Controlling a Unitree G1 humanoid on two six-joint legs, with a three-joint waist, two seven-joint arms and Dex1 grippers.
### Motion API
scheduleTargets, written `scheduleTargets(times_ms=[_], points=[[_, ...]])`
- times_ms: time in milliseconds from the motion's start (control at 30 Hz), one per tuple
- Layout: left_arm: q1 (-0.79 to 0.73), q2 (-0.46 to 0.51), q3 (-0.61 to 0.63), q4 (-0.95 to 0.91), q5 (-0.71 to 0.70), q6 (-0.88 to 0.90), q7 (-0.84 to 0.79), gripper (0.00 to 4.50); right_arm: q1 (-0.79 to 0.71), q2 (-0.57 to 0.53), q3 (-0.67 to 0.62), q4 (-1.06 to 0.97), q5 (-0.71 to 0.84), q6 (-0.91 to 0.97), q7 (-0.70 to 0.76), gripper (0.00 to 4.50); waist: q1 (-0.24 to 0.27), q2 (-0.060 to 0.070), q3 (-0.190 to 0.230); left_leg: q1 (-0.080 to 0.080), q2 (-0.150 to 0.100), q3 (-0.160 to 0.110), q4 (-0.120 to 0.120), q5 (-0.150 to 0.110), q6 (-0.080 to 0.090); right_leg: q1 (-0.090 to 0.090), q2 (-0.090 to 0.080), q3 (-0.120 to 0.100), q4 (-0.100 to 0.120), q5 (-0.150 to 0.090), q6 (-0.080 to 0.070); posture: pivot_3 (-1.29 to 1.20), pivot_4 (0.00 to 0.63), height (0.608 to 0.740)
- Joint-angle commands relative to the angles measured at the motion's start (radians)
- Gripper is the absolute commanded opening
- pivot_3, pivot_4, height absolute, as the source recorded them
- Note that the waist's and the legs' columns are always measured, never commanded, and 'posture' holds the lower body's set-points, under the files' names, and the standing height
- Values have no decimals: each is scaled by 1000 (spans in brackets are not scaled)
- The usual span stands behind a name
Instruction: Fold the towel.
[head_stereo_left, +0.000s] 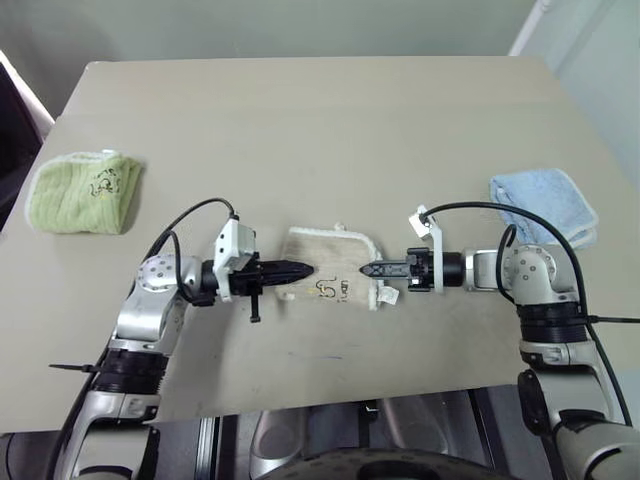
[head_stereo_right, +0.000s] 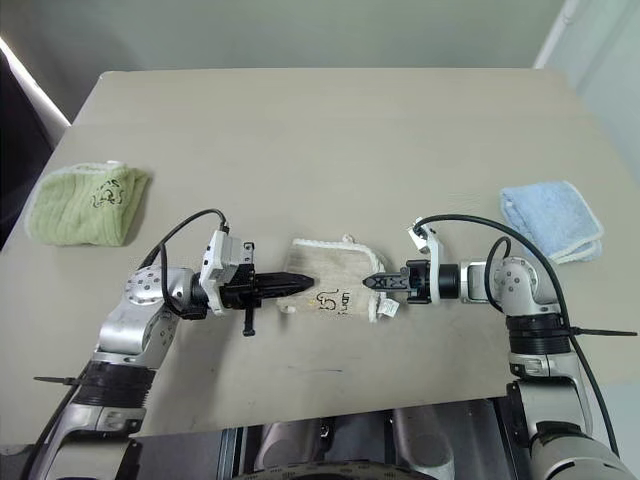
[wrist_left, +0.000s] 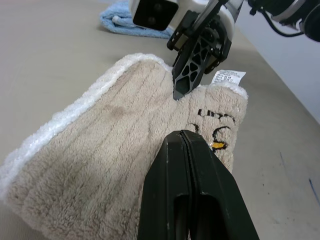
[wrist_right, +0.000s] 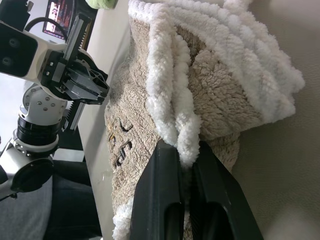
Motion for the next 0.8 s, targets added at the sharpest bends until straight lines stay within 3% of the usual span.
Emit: scheduleTargets(times_ms=[33, 267, 533, 633, 800], points=[[-21, -19, -3, -16, -25, 12, 5, 0, 6, 1, -37, -63, 18, 1, -23, 15, 0, 0, 0, 0, 0, 0, 0, 0, 0, 0, 0, 0, 0, 0, 0, 0, 150, 703], [-120, -134, 97, -52, -195, 161, 152, 0, -36, 21, -211, -183, 127, 99, -101, 15, 4, 0, 0, -2, 0, 0, 0, 0, 0, -1, 0, 0, 0, 0, 1, 0, 150, 703], [-233, -130, 223, -78, -460, 455, 250, 0, -50, 86, -468, -291, 174, 120, -305, 15, 3, 0, 0, 0, 0, 1, 0, 1, 0, 1, 0, 0, 0, 0, 3, 0, 150, 703], [-236, -117, 227, -81, -481, 491, 242, 0, -55, 97, -533, -313, 189, 120, -368, 15, 4, 0, 0, 0, 0, 1, 0, 1, 1, 1, 0, 0, -1, -1, 4, 0, 150, 703], [-221, -129, 143, -59, -400, 452, 196, 0, -92, 77, -733, -312, 178, 43, -540, 15, 8, 1, 1, 0, 0, 1, 0, 1, 2, 2, 0, 1, -1, 0, 5, 0, 150, 703]])
